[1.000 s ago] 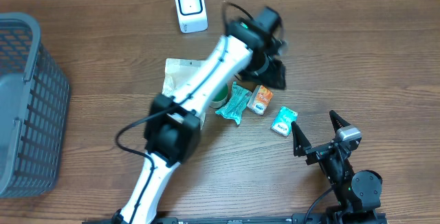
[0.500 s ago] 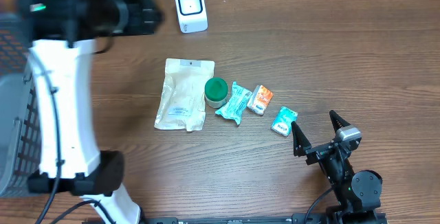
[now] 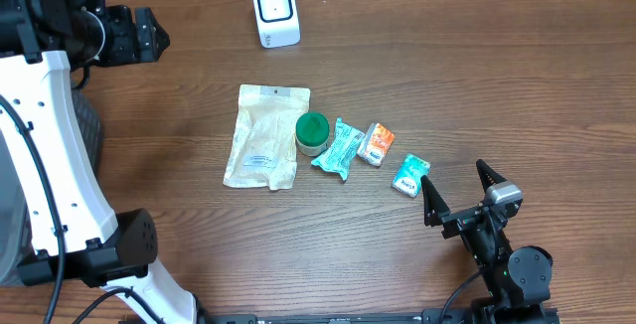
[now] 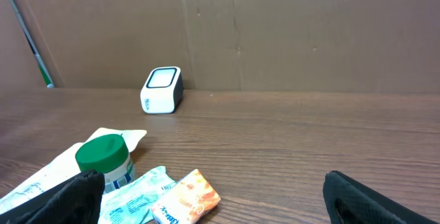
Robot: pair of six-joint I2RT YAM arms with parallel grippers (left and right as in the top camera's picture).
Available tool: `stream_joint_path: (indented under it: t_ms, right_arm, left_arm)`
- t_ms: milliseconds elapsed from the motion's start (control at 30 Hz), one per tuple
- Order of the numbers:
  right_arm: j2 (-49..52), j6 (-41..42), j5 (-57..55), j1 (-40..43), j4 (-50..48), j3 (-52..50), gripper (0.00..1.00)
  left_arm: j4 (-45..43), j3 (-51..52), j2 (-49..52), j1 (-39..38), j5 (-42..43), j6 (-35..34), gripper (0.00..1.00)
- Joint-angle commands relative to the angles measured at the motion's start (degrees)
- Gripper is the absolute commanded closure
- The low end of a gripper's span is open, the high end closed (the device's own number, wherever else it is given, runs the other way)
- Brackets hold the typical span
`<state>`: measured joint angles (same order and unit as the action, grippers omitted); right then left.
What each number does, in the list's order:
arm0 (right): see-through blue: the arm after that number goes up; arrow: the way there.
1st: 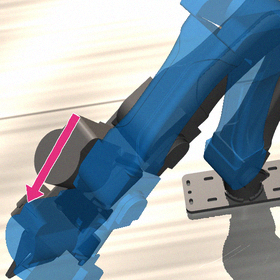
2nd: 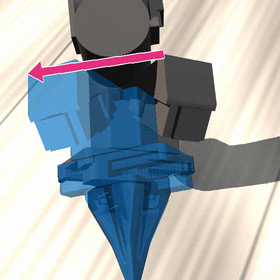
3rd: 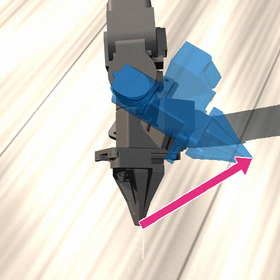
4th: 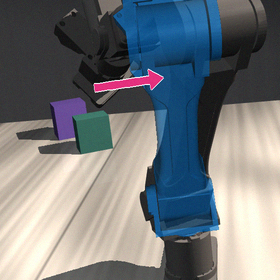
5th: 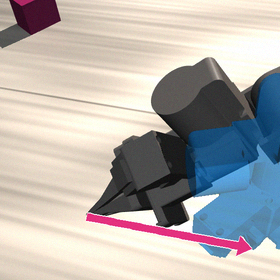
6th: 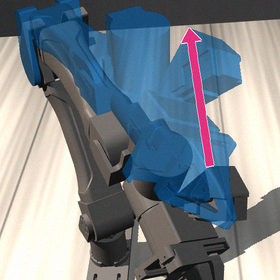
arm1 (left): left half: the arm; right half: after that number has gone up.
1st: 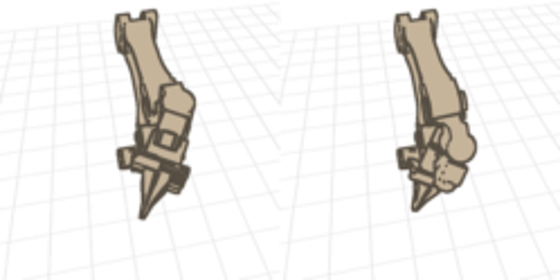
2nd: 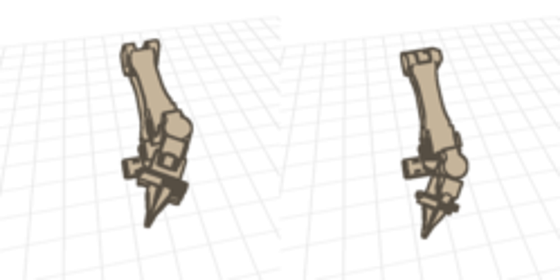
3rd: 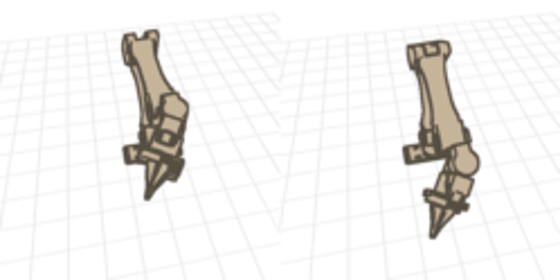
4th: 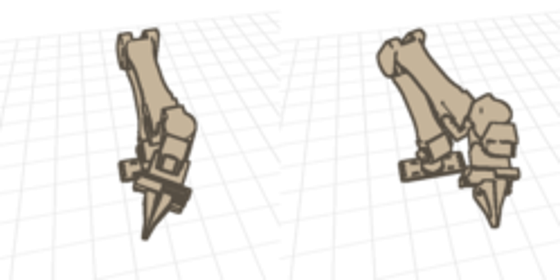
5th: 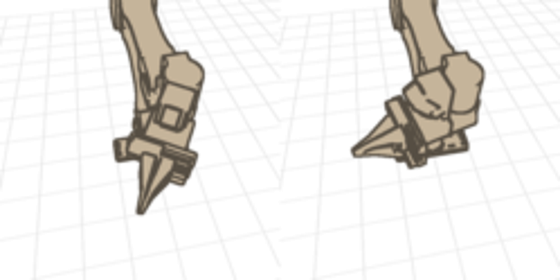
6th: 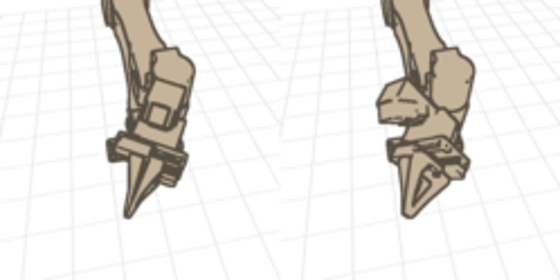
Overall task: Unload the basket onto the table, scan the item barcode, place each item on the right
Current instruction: 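Withdraw the left gripper and move the right gripper toward the teal box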
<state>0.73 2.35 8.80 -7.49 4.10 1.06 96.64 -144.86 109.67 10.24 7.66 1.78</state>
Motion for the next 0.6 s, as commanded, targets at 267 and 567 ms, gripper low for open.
stream_joint_path:
  t_ms: [267,567]
  right_arm:
    - [-0.24,2.56,1.16,0.26,-0.20,-0.57,0.00]
    - [1.18,7.85,6.82,0.28,2.32,5.97,0.00]
  left_arm:
    - [0.15,0.37,0.11,0.50,-0.17,2.51,0.00]
    - [0.15,0.37,0.15,0.50,-0.20,2.54,0.00]
